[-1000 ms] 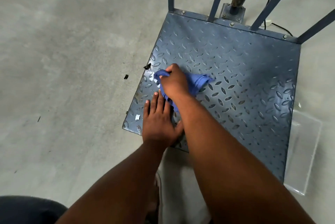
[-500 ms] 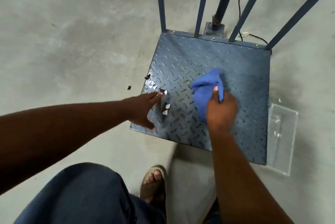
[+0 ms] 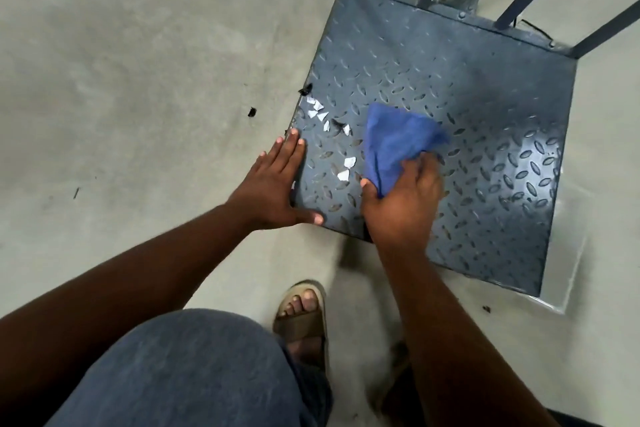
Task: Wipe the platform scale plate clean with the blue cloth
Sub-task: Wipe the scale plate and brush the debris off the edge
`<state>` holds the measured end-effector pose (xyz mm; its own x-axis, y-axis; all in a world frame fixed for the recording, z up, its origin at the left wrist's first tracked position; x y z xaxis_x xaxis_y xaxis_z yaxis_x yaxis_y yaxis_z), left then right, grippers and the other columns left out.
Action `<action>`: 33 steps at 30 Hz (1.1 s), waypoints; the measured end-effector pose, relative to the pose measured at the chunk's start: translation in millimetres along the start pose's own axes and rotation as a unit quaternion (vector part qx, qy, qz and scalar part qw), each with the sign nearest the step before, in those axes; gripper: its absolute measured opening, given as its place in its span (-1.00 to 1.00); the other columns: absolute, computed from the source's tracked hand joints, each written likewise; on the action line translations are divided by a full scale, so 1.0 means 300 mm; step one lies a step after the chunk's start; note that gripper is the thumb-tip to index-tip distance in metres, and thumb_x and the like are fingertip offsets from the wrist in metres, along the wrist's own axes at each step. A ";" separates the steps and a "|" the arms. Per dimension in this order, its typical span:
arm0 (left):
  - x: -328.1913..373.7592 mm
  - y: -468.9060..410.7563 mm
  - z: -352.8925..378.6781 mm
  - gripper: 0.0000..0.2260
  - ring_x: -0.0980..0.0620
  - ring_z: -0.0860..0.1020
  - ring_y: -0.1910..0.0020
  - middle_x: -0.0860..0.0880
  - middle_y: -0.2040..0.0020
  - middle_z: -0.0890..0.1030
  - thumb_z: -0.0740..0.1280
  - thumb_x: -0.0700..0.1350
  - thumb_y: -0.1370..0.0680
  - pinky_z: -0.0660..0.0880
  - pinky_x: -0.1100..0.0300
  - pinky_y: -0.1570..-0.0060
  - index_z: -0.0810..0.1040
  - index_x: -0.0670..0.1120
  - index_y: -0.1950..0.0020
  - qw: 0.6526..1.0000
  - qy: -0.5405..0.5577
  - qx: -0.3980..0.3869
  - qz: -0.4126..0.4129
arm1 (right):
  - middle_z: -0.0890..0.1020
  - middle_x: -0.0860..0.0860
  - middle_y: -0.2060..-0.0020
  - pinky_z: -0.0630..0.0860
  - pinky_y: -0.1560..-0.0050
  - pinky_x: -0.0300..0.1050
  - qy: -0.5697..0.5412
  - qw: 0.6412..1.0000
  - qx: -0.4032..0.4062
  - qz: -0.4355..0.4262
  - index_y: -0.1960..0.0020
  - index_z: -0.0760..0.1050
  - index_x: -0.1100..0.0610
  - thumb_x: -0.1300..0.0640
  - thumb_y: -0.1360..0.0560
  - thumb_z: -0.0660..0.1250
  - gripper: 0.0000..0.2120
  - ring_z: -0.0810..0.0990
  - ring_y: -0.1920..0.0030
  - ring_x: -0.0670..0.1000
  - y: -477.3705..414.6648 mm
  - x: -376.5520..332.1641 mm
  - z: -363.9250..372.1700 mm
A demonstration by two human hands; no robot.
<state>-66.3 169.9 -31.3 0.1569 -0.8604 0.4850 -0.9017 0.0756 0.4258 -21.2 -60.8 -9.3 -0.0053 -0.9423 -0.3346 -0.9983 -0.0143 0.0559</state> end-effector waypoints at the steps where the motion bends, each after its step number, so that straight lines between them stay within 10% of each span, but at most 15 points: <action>1: -0.002 0.000 0.005 0.41 0.01 -0.35 -0.69 0.08 -0.71 -0.41 0.21 0.76 -0.17 -0.19 -0.11 -0.65 -0.33 0.03 -0.73 1.000 -0.002 0.008 -0.003 | 0.36 0.26 -0.45 0.33 -0.36 0.15 -0.014 1.000 0.010 -0.016 -0.43 0.35 0.22 -0.07 -0.45 0.42 -0.34 0.38 -0.36 0.30 -0.008 -0.011 -0.005; 7: 0.018 0.009 -0.020 0.38 -0.02 -0.33 -0.71 -0.04 -0.73 -0.35 0.26 0.70 -0.26 -0.28 -0.04 -0.68 -0.30 -0.07 -0.74 0.995 -0.094 0.013 0.004 | 0.51 0.21 -0.22 0.46 -0.12 0.05 0.060 0.988 -0.037 -0.140 -0.13 0.56 0.17 -0.03 -0.45 0.15 -0.59 0.50 -0.15 0.23 -0.047 0.007 0.000; 13: 0.051 -0.010 -0.040 0.32 -0.07 -0.32 -0.72 -0.07 -0.73 -0.36 0.33 0.62 -0.35 -0.12 -0.09 -0.72 -0.31 -0.11 -0.73 0.991 -0.124 -0.037 0.031 | 0.57 0.21 0.24 0.35 0.14 -0.13 0.045 0.997 0.038 -0.054 0.11 0.55 0.26 0.09 -0.47 0.24 -0.76 0.58 0.20 0.20 -0.118 0.140 -0.092; 18: 0.059 -0.010 -0.031 0.41 -0.09 -0.39 -0.69 -0.08 -0.71 -0.40 0.37 0.64 -0.28 -0.10 -0.15 -0.72 -0.37 -0.11 -0.71 0.990 -0.127 -0.058 0.026 | 0.51 0.08 0.04 0.33 0.12 -0.07 -0.013 0.994 -0.085 0.065 -0.04 0.43 0.12 0.11 -0.56 0.23 -0.89 0.44 0.10 0.08 -0.021 0.057 -0.055; 24: 0.062 -0.010 -0.021 0.45 -0.01 -0.41 -0.68 -0.02 -0.72 -0.40 0.21 0.74 -0.17 0.05 -0.24 -0.68 -0.36 -0.09 -0.71 0.991 -0.124 -0.051 0.004 | 0.56 0.01 0.08 0.28 0.19 -0.26 -0.180 0.975 -0.128 -0.003 -0.11 0.49 0.09 0.18 -0.61 0.27 -0.91 0.53 0.09 0.03 -0.014 -0.164 0.060; 33: 0.041 0.051 0.040 0.50 -0.02 -0.35 -0.71 0.00 -0.69 -0.46 0.44 0.64 -0.18 -0.19 -0.08 -0.70 -0.40 -0.06 -0.71 0.997 -0.024 0.019 -0.075 | 0.57 0.11 0.15 0.26 0.22 -0.20 -0.178 0.979 -0.038 0.093 -0.08 0.48 0.23 0.19 -0.58 0.30 -0.87 0.48 0.20 0.08 -0.071 -0.078 0.014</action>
<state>-83.0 154.4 -27.8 0.2724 -0.8838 0.3804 -0.8841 -0.0740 0.4614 -0.2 -37.1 -6.6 -0.2201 -0.7543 -0.6185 -0.9710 0.1086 0.2130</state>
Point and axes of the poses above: each hand's wrist, its own y-axis away from the middle knuckle, its own z-axis out of the palm, x = y × z, the point moved 1 cm from there along -y, towards the middle knuckle
